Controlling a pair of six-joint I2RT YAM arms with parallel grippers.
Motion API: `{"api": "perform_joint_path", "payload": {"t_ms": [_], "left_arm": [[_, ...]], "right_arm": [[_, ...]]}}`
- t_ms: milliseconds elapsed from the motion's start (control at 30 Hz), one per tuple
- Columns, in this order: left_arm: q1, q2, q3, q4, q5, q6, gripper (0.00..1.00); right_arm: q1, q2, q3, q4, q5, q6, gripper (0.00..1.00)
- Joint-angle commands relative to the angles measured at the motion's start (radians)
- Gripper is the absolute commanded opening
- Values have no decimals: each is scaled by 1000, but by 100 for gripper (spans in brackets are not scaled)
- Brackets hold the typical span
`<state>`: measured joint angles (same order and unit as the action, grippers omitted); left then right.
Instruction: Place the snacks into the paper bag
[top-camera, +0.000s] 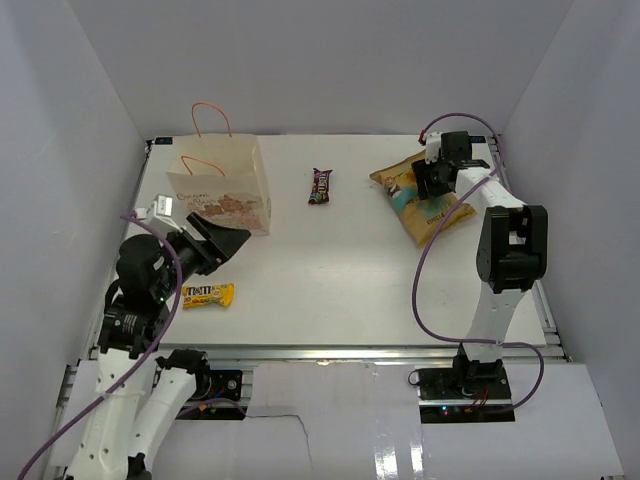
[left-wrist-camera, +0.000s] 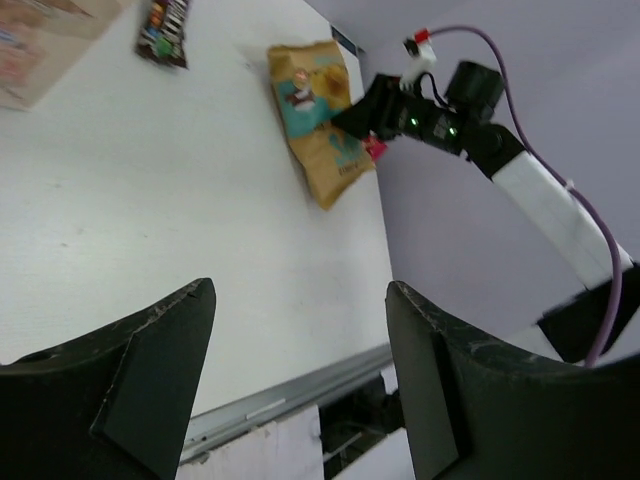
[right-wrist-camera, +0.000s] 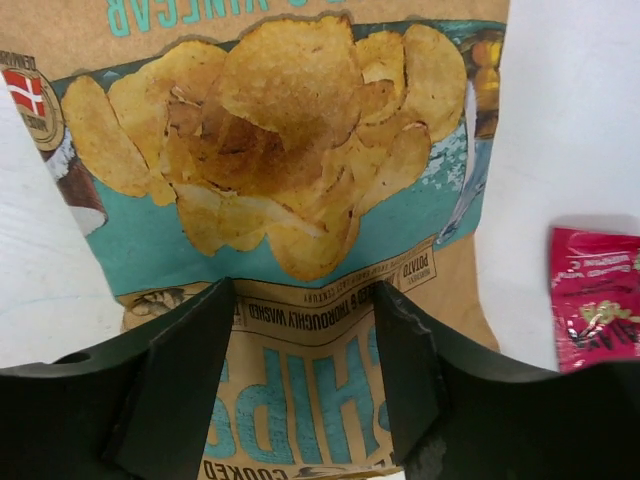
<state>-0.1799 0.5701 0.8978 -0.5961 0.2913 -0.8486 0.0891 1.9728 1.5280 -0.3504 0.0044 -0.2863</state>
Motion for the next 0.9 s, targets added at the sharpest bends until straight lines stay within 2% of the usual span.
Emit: {"api": "perform_joint_path", "payload": {"t_ms": [0,67,133,167,233,267,300,333,500,600,767,867], "left_arm": [[0,60,-40,194,284,-35,79],[2,89,-53,234,318,-43,79],[0,128,-59,257,354,-49,79],[-3,140,-65,278,362,-49,79],[-12,177,-71,297,376,-53,79],[-24,189,-82,318,376,-56,79],[-33,200,-88,331,373,-59,79],[-44,214,-95,343,364,-69,79],[-180,330,-120,447,255,-96,79],[-268,468,-91,495,181,-98,80],[-314,727,64,525,161,-55,80],[-323,916,163,536,213,-9,81]], "right_arm": [[-29,6,-8,-90,-175,36,62],[-37,-2,-29,-90,-205,44,52],[-48,-17,-61,-91,-221,45,47],[-49,-23,-71,-90,-239,45,39],[-60,-43,-94,-87,-260,45,35],[-63,-57,-100,-87,-285,41,24],[-63,-63,-106,-85,-297,36,20],[-63,-75,-118,-87,-306,29,9],[-66,-167,-173,-84,-441,-51,8],[-68,-221,-219,-100,-570,-117,8],[-68,-298,-310,-120,-793,-215,8],[-65,-316,-345,-200,-898,-318,9]]}}
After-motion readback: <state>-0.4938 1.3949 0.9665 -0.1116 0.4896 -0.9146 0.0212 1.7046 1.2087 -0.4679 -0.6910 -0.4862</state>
